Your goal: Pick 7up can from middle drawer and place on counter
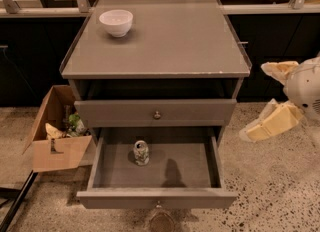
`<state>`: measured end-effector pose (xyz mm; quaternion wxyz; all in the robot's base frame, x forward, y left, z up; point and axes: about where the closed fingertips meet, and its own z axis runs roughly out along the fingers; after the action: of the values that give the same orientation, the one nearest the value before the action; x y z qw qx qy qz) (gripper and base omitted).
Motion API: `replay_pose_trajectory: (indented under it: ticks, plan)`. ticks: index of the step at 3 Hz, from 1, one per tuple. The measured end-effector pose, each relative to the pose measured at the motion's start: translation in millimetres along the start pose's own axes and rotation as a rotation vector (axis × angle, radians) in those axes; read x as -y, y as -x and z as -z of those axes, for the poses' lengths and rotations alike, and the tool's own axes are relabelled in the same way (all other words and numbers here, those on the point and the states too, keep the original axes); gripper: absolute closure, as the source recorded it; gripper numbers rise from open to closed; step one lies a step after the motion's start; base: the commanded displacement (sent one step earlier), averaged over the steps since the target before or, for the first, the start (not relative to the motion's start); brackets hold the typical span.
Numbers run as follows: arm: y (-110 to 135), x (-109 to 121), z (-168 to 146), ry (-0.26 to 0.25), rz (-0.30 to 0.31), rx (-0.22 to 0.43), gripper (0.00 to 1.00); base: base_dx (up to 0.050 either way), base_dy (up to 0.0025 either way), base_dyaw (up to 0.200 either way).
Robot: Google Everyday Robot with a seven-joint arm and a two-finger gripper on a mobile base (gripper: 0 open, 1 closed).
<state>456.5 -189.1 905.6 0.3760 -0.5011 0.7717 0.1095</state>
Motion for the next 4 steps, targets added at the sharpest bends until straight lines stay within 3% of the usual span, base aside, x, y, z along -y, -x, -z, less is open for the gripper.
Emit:
replay_pose_trajectory:
  ticks: [1, 2, 4]
  plan:
    - [-2.9, -5.7, -17.5, 0.026, -0.006, 0.056, 0.00, 0.000, 0.00000, 0.000]
    - [-2.5, -6.9, -20.3, 0.031, -0.006, 0.067, 0.00, 0.000, 0.00000, 0.000]
    - [-16.7, -17.0, -39.3, -0.039, -0.052, 0.111, 0.00, 0.000, 0.00000, 0.000]
